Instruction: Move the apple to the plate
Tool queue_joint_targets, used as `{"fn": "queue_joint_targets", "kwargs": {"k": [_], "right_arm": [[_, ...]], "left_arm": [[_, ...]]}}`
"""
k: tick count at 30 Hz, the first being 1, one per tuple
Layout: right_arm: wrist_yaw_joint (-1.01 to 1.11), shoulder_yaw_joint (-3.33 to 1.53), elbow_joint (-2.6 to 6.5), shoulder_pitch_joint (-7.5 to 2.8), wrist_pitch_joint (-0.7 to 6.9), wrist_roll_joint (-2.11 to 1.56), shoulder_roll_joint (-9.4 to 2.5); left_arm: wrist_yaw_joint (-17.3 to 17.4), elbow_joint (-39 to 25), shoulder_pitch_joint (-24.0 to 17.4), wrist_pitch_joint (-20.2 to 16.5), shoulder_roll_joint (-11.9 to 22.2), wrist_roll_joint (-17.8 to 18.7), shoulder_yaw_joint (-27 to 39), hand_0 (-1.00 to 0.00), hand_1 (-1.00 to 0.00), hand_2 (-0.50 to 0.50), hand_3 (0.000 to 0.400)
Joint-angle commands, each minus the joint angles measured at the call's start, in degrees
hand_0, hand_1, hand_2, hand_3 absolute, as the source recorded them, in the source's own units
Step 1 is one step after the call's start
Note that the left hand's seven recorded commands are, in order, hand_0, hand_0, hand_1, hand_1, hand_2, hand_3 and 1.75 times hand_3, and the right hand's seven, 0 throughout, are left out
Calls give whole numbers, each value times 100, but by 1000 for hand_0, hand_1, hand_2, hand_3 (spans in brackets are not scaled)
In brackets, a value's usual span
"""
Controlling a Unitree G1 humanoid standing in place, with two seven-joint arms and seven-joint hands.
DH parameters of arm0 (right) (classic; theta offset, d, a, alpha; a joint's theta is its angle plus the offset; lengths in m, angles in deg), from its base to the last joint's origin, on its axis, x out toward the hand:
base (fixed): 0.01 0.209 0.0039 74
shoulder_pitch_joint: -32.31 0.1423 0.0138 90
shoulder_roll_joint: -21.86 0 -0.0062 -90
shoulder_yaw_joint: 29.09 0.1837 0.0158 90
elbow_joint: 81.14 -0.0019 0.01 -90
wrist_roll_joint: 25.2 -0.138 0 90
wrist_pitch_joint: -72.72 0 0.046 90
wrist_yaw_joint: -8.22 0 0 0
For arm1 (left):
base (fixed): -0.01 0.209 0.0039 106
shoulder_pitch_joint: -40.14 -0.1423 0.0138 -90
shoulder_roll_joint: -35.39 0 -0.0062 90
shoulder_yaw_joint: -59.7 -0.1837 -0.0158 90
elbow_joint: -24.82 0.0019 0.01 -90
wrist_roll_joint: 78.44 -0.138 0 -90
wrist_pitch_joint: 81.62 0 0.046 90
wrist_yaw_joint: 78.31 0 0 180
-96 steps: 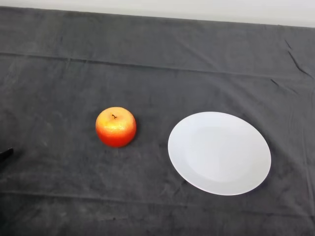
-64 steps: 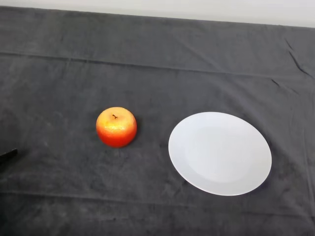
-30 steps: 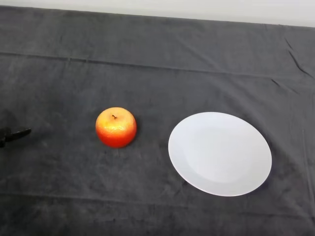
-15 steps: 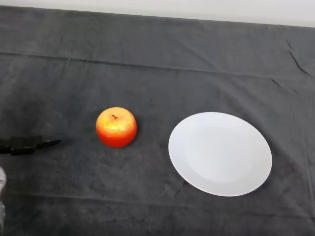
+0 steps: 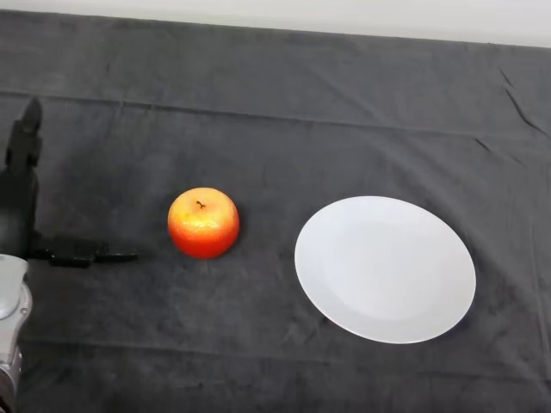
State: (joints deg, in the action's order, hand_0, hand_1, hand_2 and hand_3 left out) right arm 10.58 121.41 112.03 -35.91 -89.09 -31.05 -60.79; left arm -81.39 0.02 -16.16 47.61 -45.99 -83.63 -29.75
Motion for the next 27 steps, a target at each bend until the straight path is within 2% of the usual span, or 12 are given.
{"fn": "queue_joint_targets", "kwargs": {"k": [1, 11, 19, 27], "right_arm": [[15, 122, 506, -794, 265, -121, -922], [16, 117, 506, -793, 266, -128, -923], [18, 114, 507, -792, 265, -132, -922], [20, 113, 509, -792, 264, -135, -922]], "left_arm": [[51, -336, 24, 52, -83, -185, -156, 0, 0, 0, 0], [-17, -70, 271, -157, -312, -658, -596, 0, 0, 0, 0], [101, 215, 421, -265, -342, -799, -755, 0, 0, 0, 0], [139, 463, 666, -548, -444, -888, -853, 0, 0, 0, 0]]}}
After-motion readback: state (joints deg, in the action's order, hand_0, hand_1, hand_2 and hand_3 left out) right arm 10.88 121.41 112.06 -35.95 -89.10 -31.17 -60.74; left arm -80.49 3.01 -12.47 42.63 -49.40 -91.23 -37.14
